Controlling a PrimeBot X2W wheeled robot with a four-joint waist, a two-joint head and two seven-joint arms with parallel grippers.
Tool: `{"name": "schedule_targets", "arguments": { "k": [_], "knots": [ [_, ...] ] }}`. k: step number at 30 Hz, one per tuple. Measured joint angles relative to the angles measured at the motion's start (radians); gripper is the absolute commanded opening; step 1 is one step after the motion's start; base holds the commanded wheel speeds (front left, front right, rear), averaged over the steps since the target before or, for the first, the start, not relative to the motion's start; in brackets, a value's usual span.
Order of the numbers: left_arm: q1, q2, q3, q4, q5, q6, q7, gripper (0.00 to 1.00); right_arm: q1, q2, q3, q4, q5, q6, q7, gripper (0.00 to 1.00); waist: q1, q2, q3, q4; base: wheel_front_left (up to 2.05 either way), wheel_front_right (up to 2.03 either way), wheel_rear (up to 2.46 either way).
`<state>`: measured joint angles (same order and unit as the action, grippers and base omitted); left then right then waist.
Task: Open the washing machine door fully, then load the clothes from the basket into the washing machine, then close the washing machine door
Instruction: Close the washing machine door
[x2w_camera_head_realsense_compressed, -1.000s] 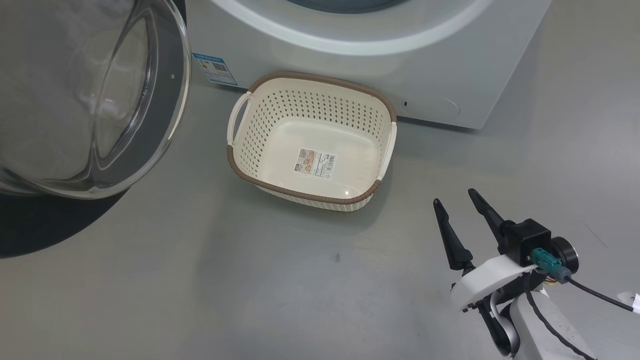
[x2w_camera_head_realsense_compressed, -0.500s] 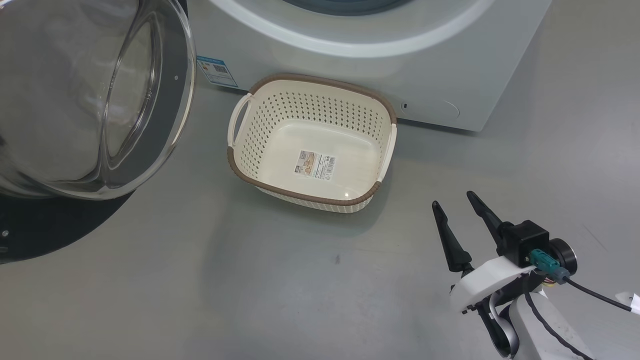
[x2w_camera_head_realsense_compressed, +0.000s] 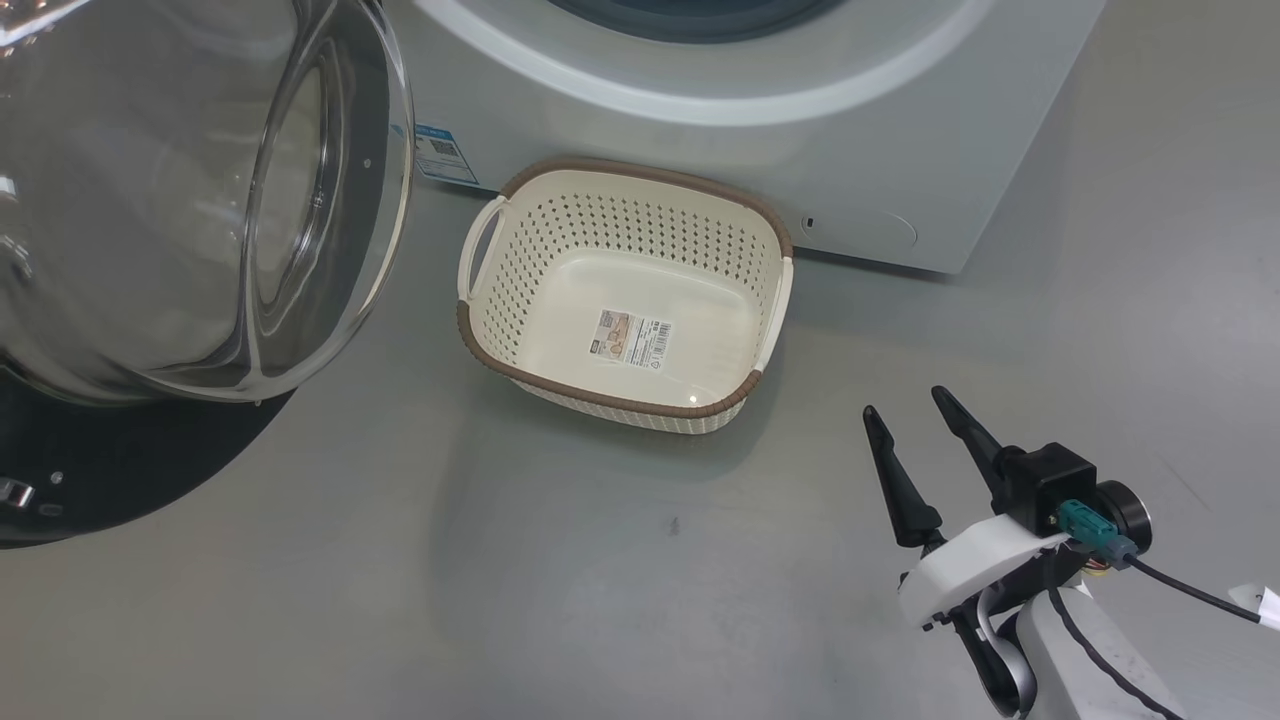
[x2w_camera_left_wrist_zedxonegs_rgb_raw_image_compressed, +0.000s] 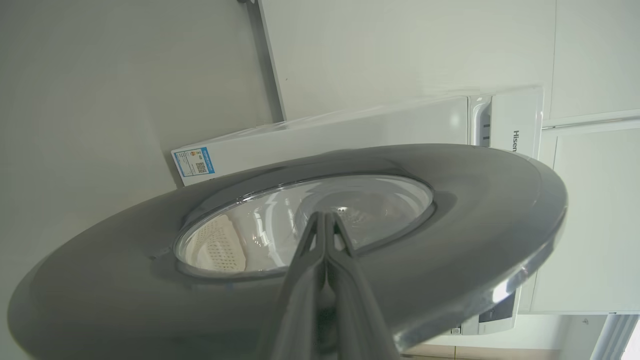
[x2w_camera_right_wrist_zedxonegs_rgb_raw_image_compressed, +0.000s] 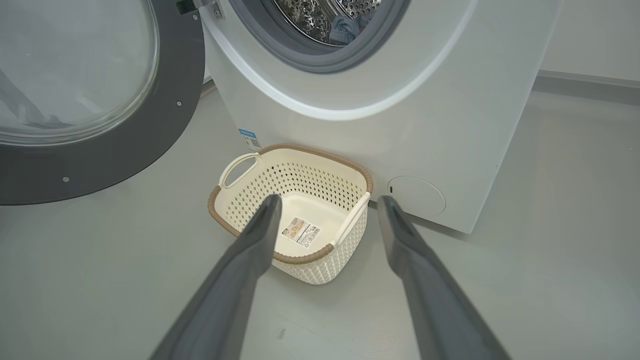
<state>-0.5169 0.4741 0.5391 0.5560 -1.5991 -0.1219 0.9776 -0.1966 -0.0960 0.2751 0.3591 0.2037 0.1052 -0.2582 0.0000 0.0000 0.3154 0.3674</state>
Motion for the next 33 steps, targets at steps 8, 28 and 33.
{"name": "schedule_targets", "arguments": {
  "k": [8, 28, 33],
  "knots": [
    [0.015, -0.017, -0.021, -0.027, -0.039, 0.000, 0.062, 0.00, 0.000, 0.002, 0.002, 0.001, 0.002, 0.001, 0.000, 1.00, 0.0000, 0.0000, -0.006, 0.000, 0.00, 0.00, 0.00],
    [0.099, -0.044, -0.053, -0.170, -0.140, 0.000, 0.265, 0.00, 0.004, 0.017, 0.003, 0.002, 0.035, 0.001, 0.000, 1.00, 0.0000, 0.0000, -0.030, -0.058, 0.00, 0.00, 0.00],
    [0.126, -0.059, -0.044, -0.215, -0.168, 0.000, 0.295, 0.00, 0.005, 0.024, 0.004, 0.002, 0.042, 0.001, 0.000, 1.00, 0.0000, 0.0000, -0.038, -0.080, 0.00, 0.00, 0.00]
  ]
}}
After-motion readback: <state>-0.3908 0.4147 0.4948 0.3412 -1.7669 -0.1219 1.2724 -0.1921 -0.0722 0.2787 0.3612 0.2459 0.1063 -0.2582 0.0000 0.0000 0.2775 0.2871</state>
